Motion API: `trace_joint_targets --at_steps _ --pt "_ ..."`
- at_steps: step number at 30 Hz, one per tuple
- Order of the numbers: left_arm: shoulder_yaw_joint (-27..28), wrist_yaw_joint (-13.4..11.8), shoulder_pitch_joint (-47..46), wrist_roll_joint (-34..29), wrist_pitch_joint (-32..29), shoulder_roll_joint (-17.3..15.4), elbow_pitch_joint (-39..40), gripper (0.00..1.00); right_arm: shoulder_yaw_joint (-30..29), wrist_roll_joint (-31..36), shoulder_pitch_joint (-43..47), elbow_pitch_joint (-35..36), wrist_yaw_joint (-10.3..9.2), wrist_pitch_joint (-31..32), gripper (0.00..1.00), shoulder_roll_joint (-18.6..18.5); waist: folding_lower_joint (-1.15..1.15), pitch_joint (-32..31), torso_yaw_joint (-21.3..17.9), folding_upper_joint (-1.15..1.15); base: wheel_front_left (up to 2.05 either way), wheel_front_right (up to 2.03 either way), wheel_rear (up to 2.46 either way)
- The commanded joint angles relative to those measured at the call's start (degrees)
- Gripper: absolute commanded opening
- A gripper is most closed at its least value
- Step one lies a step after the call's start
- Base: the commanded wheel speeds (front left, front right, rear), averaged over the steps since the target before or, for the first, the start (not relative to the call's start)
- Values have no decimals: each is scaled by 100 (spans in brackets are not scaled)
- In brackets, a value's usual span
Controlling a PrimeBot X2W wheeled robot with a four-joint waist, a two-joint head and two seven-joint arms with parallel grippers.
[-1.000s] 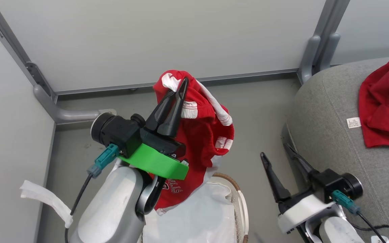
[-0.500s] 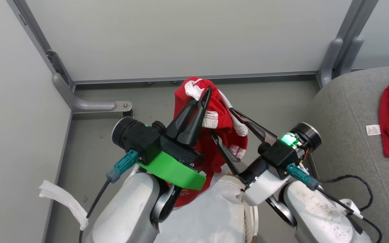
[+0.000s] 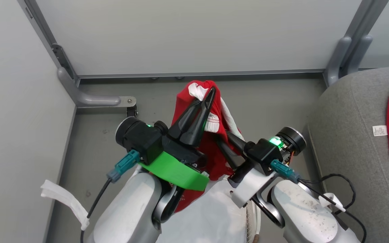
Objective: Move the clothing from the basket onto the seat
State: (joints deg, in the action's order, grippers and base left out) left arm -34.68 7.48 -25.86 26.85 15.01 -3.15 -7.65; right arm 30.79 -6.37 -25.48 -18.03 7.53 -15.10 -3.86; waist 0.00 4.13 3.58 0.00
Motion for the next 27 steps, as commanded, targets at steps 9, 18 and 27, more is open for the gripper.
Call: trace_joint_targets --at_steps 9,18,27 --pt "316 -24 249 -207 21 4 32 100 -277 -308 438 380 -8 -5 0 -125 0 84 -884 0 0 0 0" --pt "499 -8 384 -377 13 -55 -93 100 -416 -417 760 704 -8 -5 0 -191 0 253 -2365 0 0 0 0" --pt "549 -2 597 -445 14 -89 -199 100 -712 -489 1043 1017 -8 -5 0 -279 0 354 -3395 0 0 0 0"
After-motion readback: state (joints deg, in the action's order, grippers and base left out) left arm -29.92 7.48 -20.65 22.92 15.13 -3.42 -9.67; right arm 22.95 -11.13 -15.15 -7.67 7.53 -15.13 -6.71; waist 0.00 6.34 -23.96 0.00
